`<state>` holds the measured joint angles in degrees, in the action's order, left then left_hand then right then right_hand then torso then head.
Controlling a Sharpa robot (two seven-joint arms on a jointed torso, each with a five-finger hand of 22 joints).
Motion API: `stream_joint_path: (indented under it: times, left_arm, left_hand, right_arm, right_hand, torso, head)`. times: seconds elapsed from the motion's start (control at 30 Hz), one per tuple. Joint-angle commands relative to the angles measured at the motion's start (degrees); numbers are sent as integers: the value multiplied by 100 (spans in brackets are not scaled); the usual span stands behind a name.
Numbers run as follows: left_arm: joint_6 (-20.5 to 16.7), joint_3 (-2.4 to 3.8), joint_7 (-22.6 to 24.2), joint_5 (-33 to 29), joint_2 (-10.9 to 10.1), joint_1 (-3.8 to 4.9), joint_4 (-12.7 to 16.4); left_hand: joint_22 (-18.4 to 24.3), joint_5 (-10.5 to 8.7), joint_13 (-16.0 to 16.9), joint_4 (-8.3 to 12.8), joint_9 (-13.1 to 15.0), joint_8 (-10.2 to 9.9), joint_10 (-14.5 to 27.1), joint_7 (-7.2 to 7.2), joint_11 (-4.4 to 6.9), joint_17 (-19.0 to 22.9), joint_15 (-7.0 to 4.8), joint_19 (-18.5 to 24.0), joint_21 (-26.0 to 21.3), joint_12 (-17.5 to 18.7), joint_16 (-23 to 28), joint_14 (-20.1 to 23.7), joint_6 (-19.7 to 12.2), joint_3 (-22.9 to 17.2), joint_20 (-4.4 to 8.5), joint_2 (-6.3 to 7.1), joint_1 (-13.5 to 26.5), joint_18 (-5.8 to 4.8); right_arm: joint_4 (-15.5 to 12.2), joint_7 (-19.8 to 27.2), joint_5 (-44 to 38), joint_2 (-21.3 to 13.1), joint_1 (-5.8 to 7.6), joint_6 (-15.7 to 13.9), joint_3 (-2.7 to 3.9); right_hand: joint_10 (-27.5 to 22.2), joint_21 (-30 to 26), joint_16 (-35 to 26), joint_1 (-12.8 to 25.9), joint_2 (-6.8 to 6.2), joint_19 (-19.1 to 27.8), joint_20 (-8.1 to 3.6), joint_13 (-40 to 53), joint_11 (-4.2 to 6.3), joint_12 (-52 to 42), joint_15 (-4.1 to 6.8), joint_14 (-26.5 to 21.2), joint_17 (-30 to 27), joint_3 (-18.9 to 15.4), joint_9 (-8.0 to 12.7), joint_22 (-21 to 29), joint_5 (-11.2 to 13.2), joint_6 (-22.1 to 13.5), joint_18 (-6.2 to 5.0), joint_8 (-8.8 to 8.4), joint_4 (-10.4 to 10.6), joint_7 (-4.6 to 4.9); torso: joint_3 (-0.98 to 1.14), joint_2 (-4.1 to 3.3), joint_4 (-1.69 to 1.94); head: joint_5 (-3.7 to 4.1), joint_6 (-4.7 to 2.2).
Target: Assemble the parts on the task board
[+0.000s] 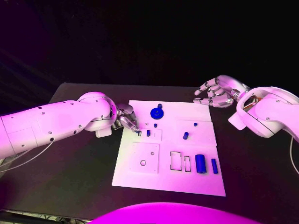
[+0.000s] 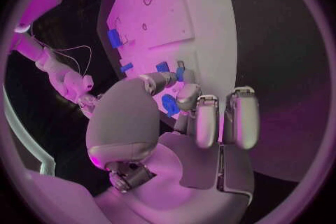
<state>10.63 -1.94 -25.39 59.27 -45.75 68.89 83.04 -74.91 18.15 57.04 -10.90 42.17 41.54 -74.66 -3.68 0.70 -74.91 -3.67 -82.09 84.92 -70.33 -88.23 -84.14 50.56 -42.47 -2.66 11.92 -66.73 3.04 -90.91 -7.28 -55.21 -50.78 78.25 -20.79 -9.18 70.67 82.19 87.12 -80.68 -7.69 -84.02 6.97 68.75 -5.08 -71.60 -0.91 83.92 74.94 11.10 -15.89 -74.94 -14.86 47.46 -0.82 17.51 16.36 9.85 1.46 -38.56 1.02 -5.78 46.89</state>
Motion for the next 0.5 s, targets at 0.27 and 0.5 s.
stream_joint_path:
  times: [0.27, 0.5]
  left_arm:
    - [1033, 49, 167, -811, 163, 125, -326]
    - [1350, 55, 217, -694, 328, 177, -547]
  left_hand:
    - [-397, -28, -22, 974, 7, -25, 23, 9, 8, -1232, -36, 3, -4, 32, -29, -507, 8, -987, 17, -52, 6, -33]
    - [-401, -34, -11, 994, 11, -29, 19, 9, 8, -1256, -35, 2, -3, 30, -42, -513, 7, -986, 17, -38, -7, -34]
  right_arm:
    - [9, 44, -20, 13, -4, 73, 0]
    - [13, 44, -20, 24, -5, 73, 0]
  right_hand:
    - [9, -14, -24, 28, 0, -229, -38, -8, 18, -12, 30, 456, 932, 33, 7, -1190, -21, 21, -95, 31, 9, -10]
    - [9, -14, -24, 28, 0, -229, -38, -8, 18, -12, 30, 456, 932, 33, 7, -1190, -21, 21, -95, 31, 9, -10]
  torso:
    - [8, -9, -9]
    - [8, -11, -4]
  head:
    - [11, 12]
    - [18, 24]
